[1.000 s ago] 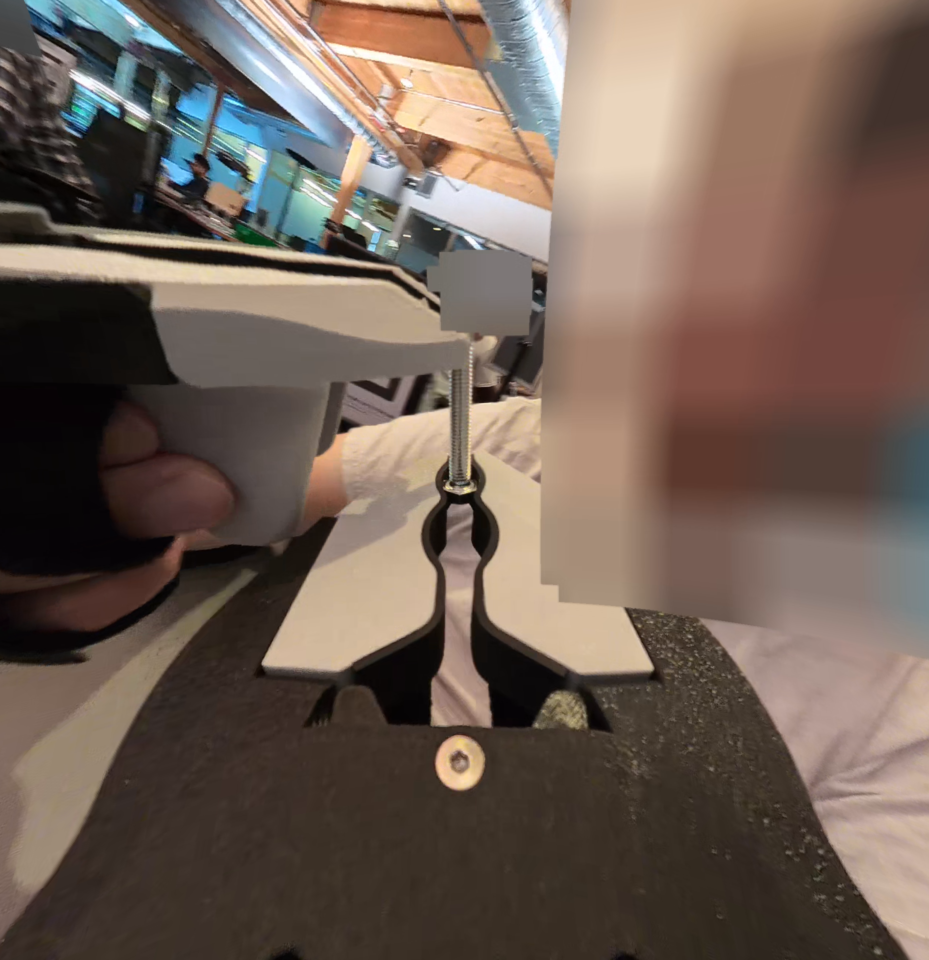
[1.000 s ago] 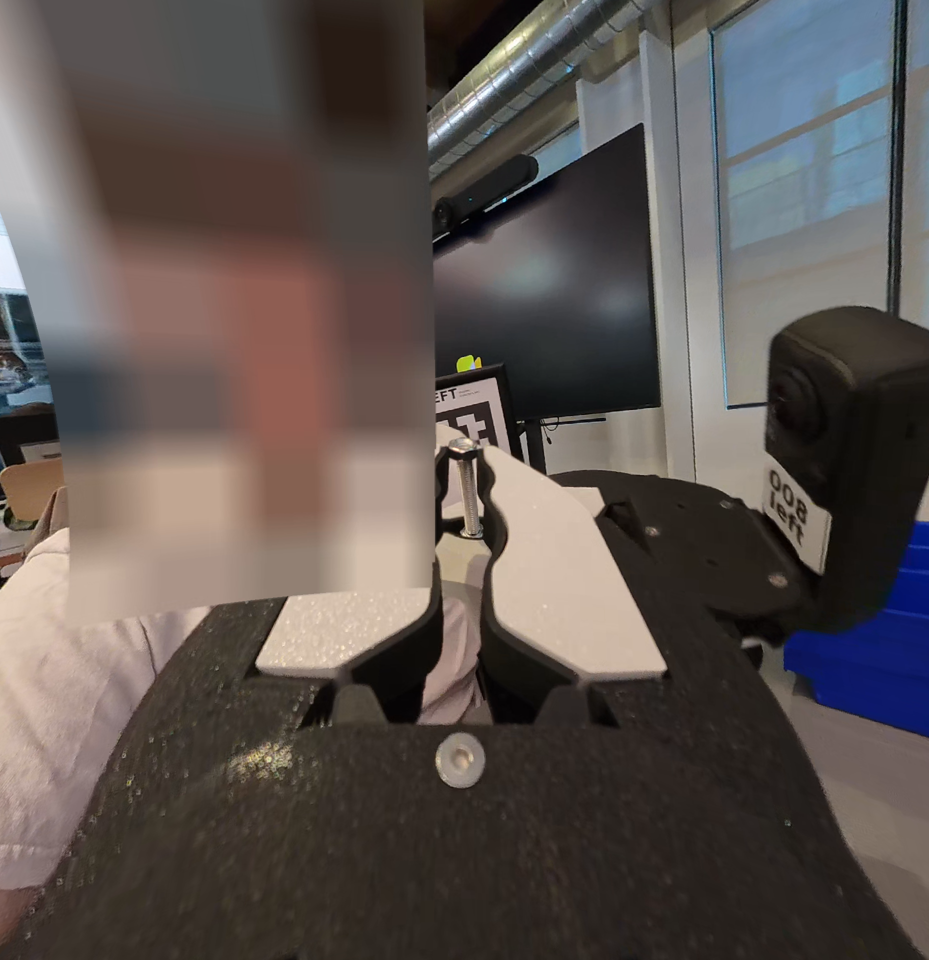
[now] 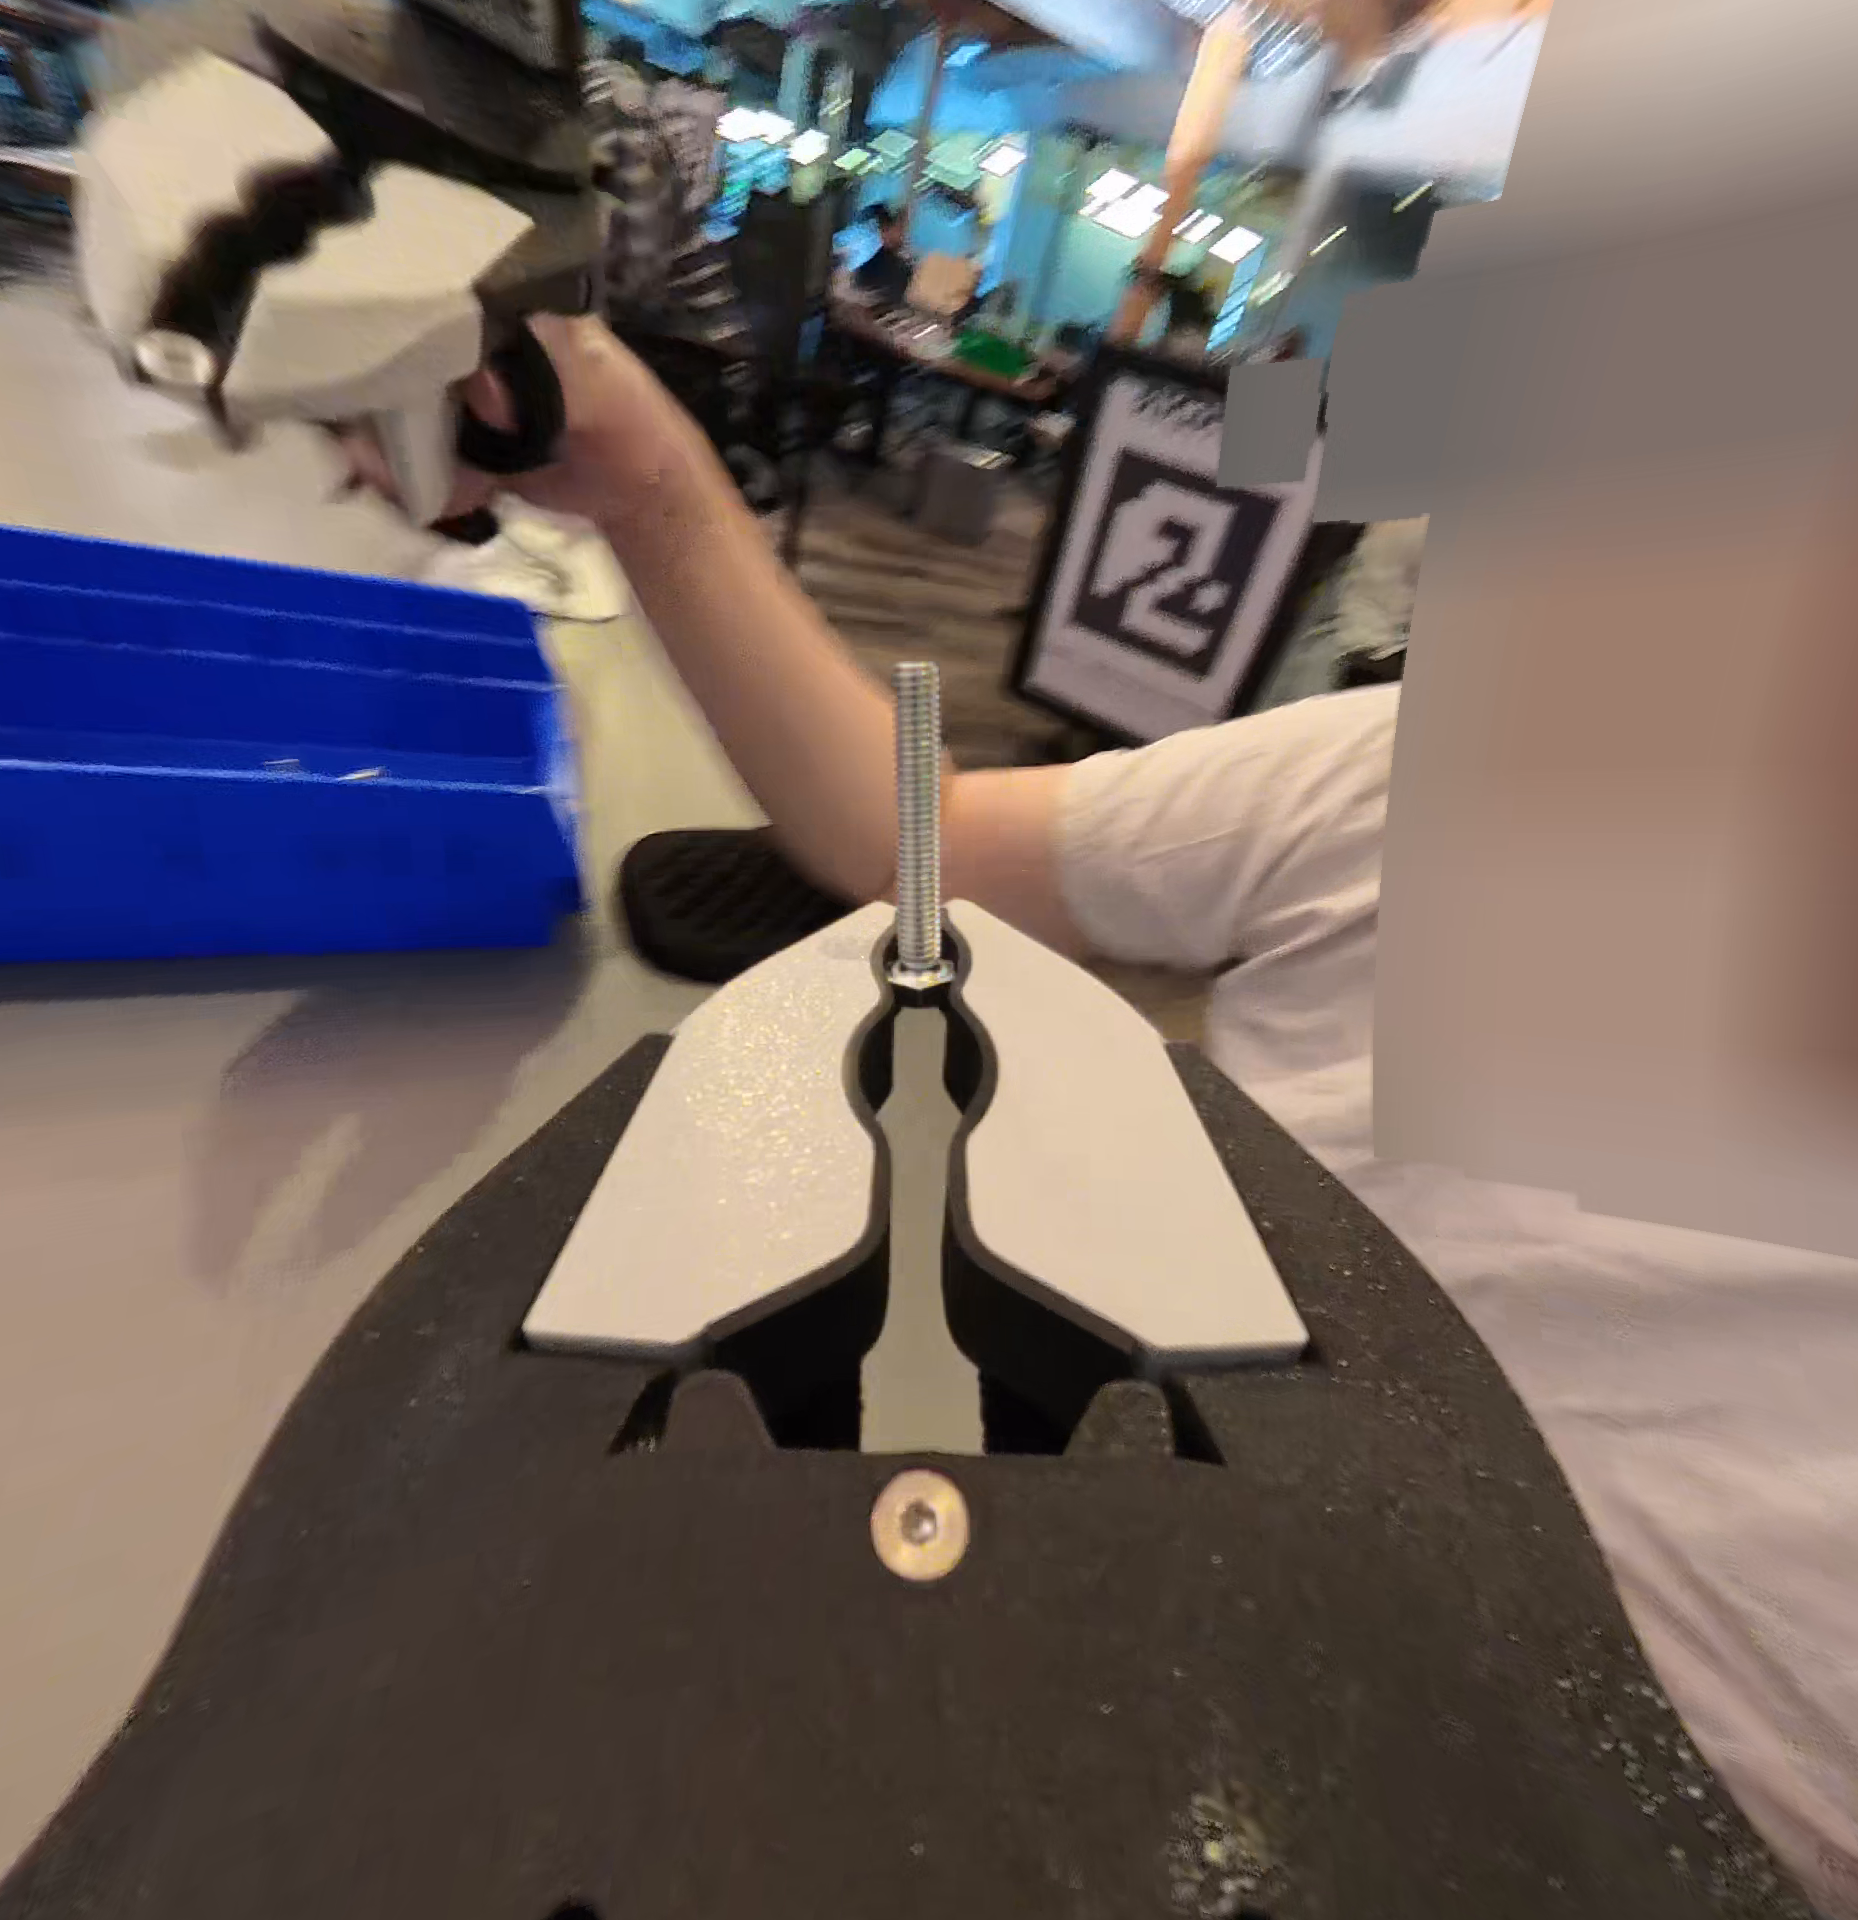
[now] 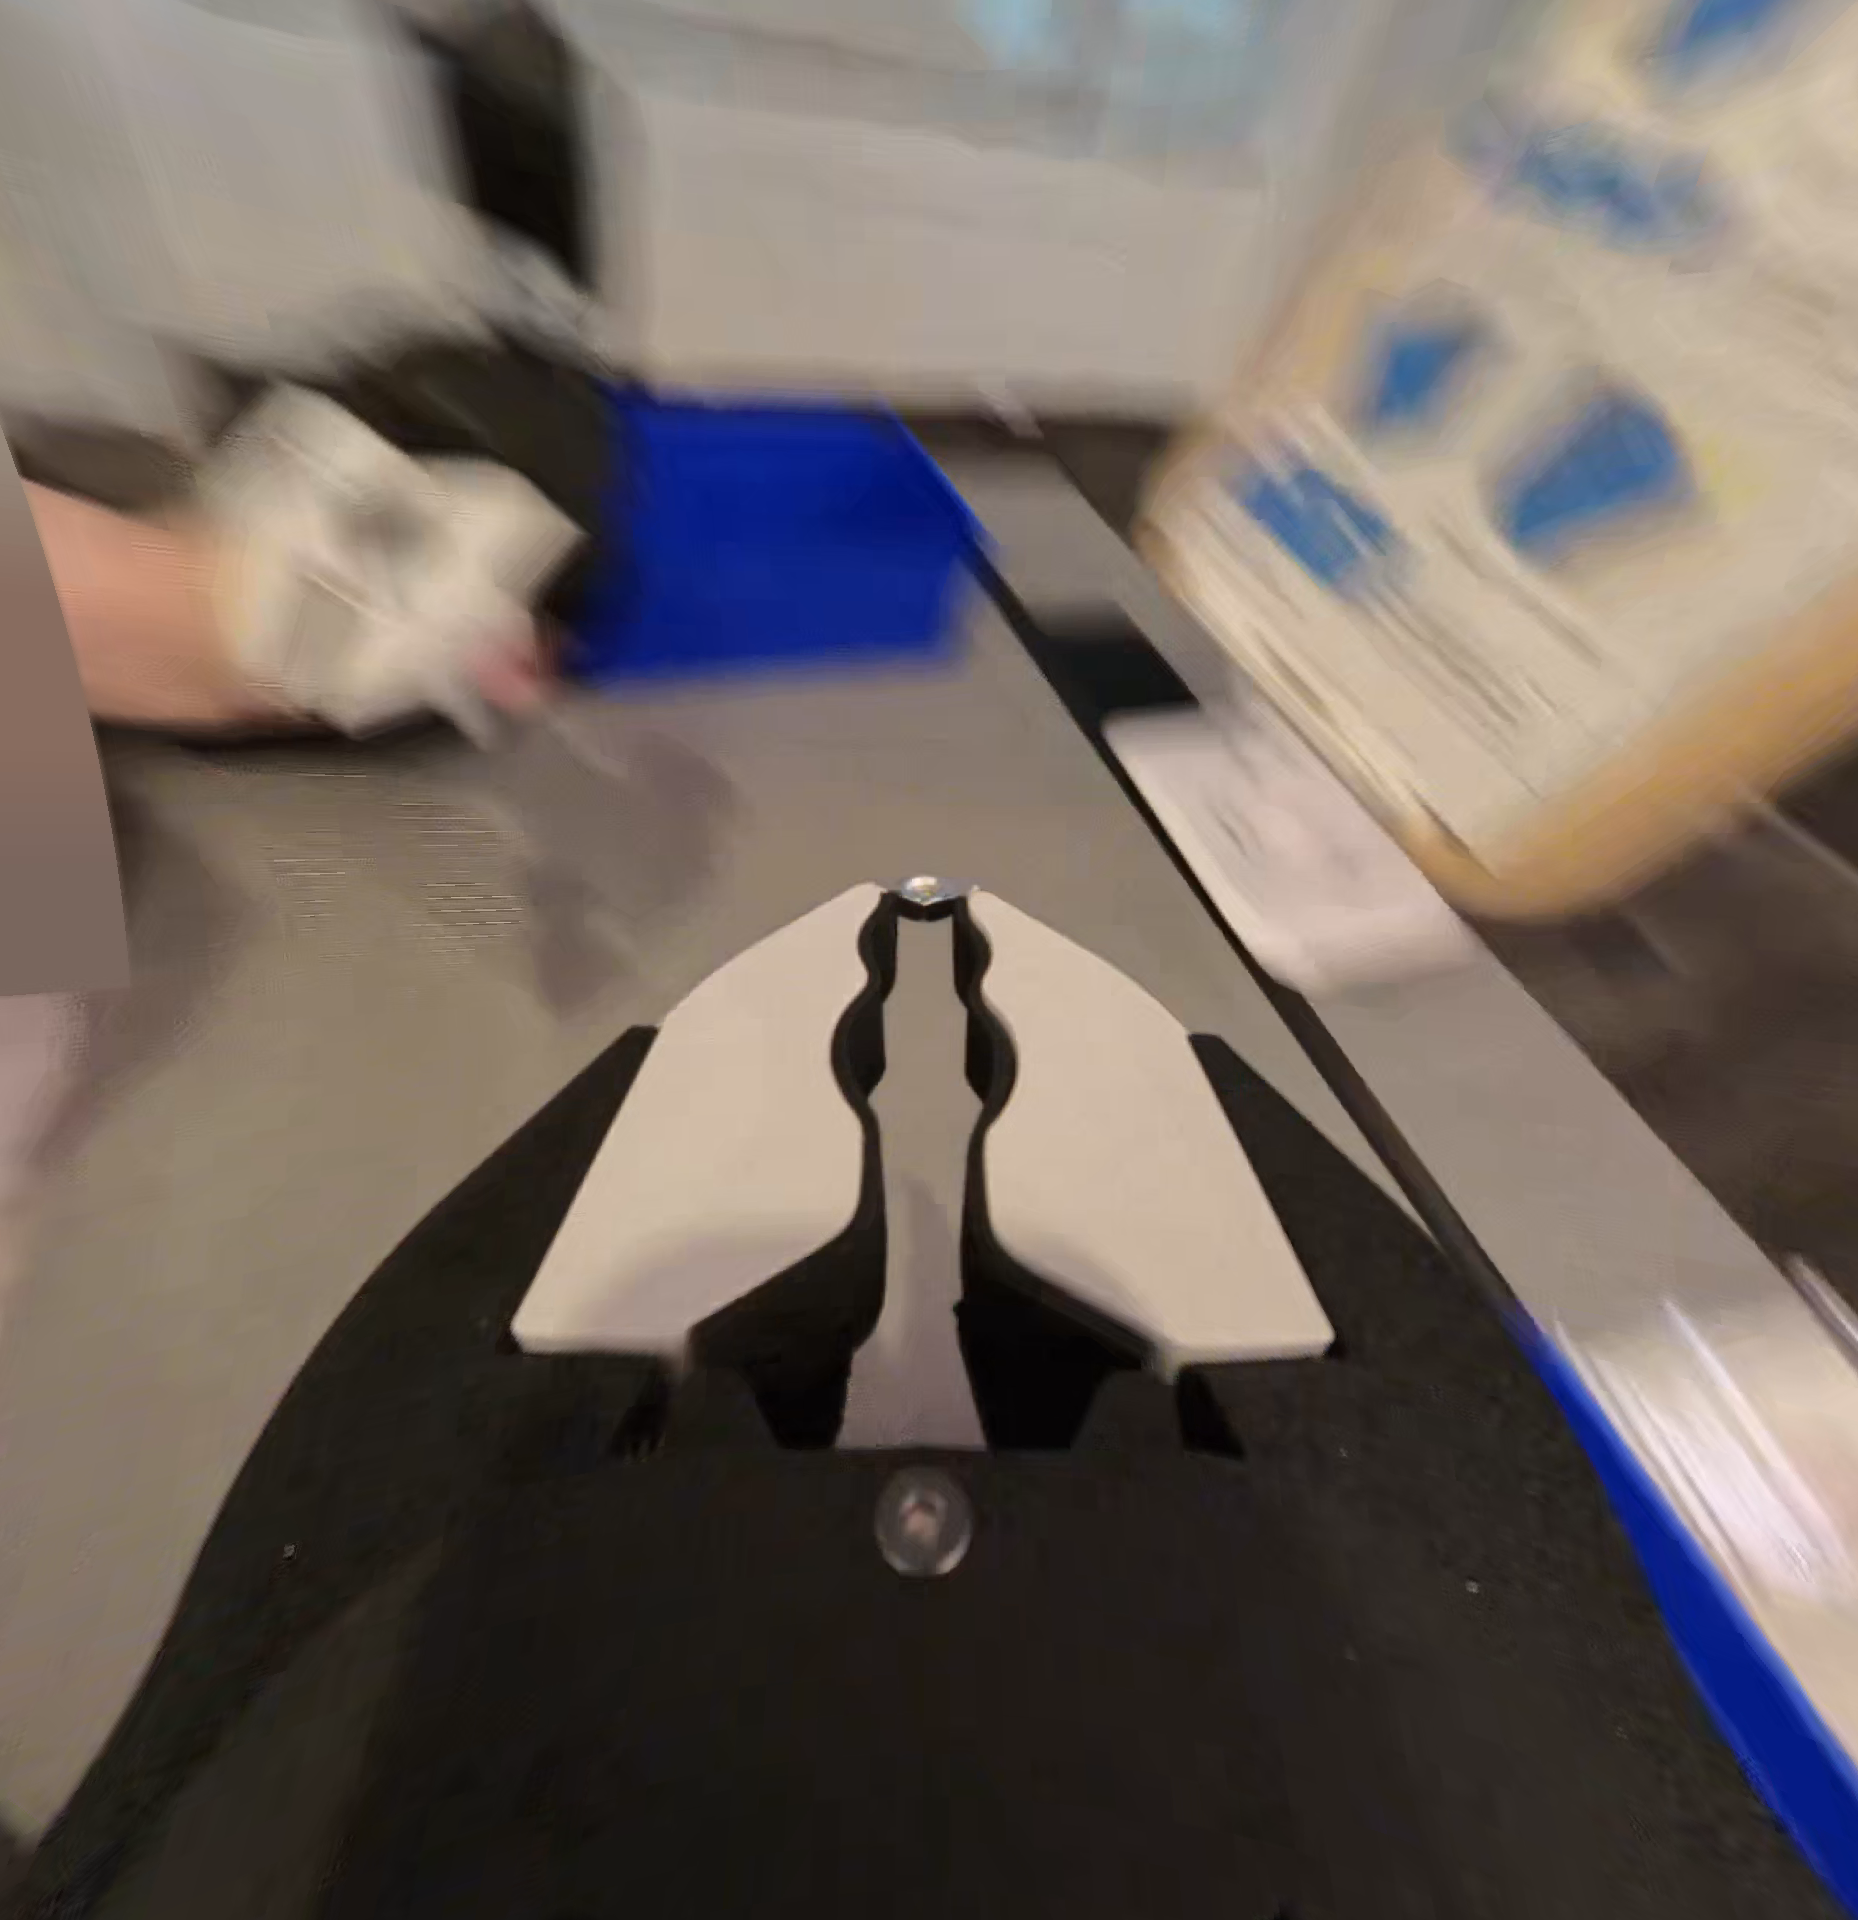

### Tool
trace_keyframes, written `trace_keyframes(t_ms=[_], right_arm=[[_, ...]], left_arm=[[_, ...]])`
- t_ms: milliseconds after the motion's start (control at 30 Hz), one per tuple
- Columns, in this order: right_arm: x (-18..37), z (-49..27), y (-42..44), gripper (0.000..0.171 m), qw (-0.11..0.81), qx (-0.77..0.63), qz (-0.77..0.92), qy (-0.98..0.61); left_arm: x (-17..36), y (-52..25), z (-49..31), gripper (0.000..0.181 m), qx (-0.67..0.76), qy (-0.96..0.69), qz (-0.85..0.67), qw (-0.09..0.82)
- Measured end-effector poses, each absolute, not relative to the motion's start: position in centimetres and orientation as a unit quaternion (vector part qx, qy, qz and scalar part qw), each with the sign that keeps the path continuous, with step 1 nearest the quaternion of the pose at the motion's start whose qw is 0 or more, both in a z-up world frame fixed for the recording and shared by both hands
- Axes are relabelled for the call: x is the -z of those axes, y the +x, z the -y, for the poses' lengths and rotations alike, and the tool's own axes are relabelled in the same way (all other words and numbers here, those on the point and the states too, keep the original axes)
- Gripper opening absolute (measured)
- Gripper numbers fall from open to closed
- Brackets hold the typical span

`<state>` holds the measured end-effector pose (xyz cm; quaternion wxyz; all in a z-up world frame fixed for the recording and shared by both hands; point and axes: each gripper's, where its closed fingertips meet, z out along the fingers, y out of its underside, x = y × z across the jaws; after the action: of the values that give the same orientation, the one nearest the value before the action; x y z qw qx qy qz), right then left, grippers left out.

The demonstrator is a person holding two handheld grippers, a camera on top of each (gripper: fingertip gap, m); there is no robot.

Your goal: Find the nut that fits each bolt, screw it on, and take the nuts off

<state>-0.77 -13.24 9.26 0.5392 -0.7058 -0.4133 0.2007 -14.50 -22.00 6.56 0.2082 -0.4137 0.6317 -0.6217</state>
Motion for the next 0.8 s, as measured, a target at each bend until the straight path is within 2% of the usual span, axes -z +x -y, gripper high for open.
trace_keyframes(t_ms=[100, 200, 333, 467, 633, 700, 800], right_arm=[[-1.9, 12.8, 12.5, 0.010, 0.383, 0.014, 0.279, -0.880], [4.6, 14.8, 19.9, 0.010, 0.232, 0.055, 0.182, -0.954], [9.1, 13.8, 21.8, 0.010, 0.193, 0.002, 0.147, -0.970], [11.8, 14.6, 24.2, 0.011, 0.132, 0.037, 0.131, -0.982], [12.2, 14.2, 25.1, 0.025, 0.147, 0.023, 0.099, -0.984], [10.5, 13.5, 25.2, 0.027, 0.183, 0.038, 0.099, -0.977], [5.6, 11.5, 22.2, 0.029, 0.288, 0.030, 0.135, -0.947]], left_arm=[[-5.5, -14.4, 20.5, 0.003, 0.536, -0.435, -0.668, 0.277], [-6.1, -14.6, 20.8, 0.003, 0.541, -0.431, -0.667, 0.278], [-6.9, -14.7, 21.1, 0.003, 0.574, -0.428, -0.646, 0.265], [-6.8, -14.6, 20.9, 0.003, 0.580, -0.426, -0.643, 0.262], [-6.5, -14.4, 20.7, 0.003, 0.578, -0.433, -0.642, 0.258], [-6.3, -14.4, 20.6, 0.003, 0.570, -0.436, -0.644, 0.263], [-5.8, -14.0, 19.9, 0.003, 0.548, -0.452, -0.646, 0.279]])
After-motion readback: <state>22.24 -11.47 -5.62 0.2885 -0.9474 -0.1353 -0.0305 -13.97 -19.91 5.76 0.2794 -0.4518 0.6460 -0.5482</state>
